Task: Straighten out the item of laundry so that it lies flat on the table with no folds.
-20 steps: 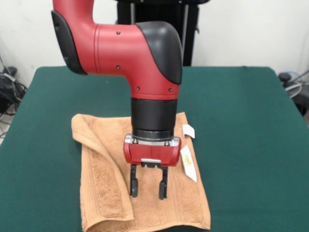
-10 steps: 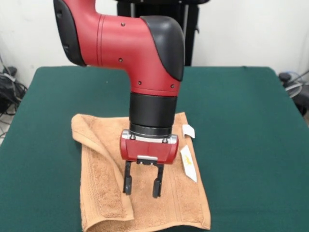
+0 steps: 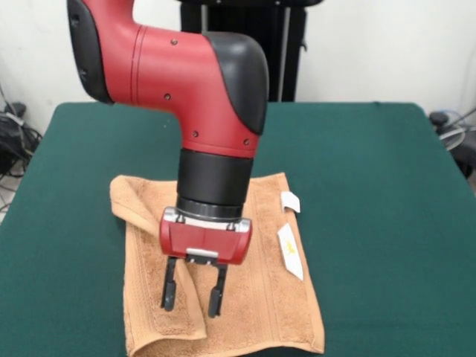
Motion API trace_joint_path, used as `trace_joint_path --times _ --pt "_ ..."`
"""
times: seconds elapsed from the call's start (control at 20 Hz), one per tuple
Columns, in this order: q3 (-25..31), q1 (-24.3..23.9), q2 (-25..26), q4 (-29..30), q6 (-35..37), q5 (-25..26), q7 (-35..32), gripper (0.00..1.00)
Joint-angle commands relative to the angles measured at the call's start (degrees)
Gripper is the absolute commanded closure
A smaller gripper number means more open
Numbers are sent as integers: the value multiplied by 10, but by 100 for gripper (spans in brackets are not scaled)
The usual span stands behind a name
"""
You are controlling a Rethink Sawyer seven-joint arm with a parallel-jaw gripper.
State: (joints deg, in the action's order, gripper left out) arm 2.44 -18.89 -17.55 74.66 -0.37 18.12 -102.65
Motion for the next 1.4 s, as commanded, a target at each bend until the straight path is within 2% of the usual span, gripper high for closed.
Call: trace_joint_path --times 0.05,0.5,0.95,1.4 --pt "-5 -4 48 -21 -20 16 -52 0" --pt "30 -25 55 -16 -11 20 -49 0" --pt "42 -29 47 1 -12 18 -53 0" --pt "55 -32 24 50 -29 12 -77 0"
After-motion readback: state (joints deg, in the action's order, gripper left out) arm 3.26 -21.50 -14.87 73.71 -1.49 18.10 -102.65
